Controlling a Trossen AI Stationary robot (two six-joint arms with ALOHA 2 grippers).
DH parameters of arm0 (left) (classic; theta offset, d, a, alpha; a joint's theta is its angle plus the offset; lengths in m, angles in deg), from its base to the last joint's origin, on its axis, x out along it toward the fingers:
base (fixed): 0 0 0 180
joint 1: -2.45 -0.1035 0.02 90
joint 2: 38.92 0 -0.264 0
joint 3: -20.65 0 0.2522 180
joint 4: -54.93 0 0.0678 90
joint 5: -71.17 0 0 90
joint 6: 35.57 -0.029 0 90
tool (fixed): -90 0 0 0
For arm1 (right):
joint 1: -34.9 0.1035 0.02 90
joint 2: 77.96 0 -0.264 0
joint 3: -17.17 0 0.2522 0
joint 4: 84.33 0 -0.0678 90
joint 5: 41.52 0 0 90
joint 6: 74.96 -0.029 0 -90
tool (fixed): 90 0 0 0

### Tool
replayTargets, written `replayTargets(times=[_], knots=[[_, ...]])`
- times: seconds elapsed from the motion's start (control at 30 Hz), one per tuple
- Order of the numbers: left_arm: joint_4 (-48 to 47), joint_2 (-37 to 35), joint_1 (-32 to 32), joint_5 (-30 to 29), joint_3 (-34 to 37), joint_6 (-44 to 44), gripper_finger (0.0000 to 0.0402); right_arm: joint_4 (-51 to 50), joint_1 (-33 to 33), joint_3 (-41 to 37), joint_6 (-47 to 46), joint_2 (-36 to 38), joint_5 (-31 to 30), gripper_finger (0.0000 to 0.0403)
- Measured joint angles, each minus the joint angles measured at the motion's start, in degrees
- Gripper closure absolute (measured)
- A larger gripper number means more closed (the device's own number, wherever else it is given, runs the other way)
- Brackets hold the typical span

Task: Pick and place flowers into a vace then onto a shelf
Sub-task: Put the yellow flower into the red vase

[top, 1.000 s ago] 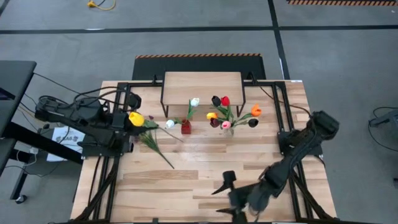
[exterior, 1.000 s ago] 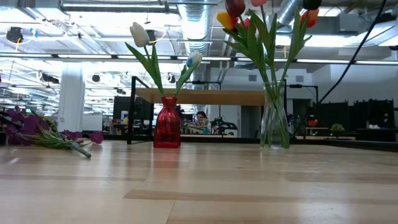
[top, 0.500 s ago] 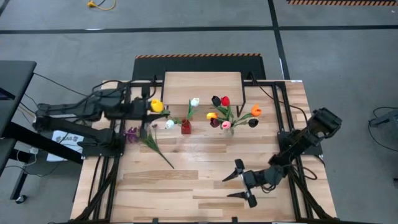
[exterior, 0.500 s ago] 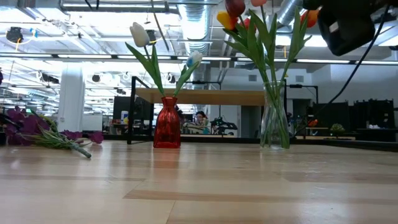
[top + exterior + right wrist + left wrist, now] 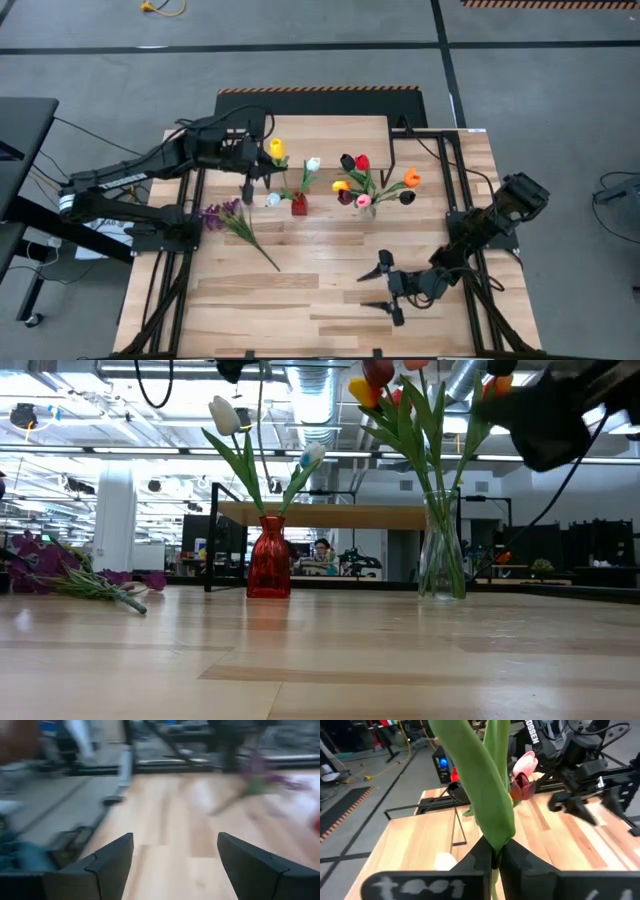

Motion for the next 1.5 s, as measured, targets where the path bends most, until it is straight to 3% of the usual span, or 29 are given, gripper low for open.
replayTargets(times=[0.17, 0.27, 1.5], knots=[[0.0, 1.1, -0.8, 2.2, 0.0, -0.1, 0.0401, -7.6, -1.2, 0.0, -6.2, 1.4, -11.1, 0.0123], [0.0, 1.2, -0.8, 2.1, 0.0, -0.1, 0.0401, -10.7, -2.0, 0.0, -10.7, 1.8, -14.3, 0.0123], [0.0, 5.0, -4.1, 5.0, 0.4, -6.5, 0.0401, -12.0, -2.5, 0.0, -11.6, 1.7, -12.4, 0.0123]])
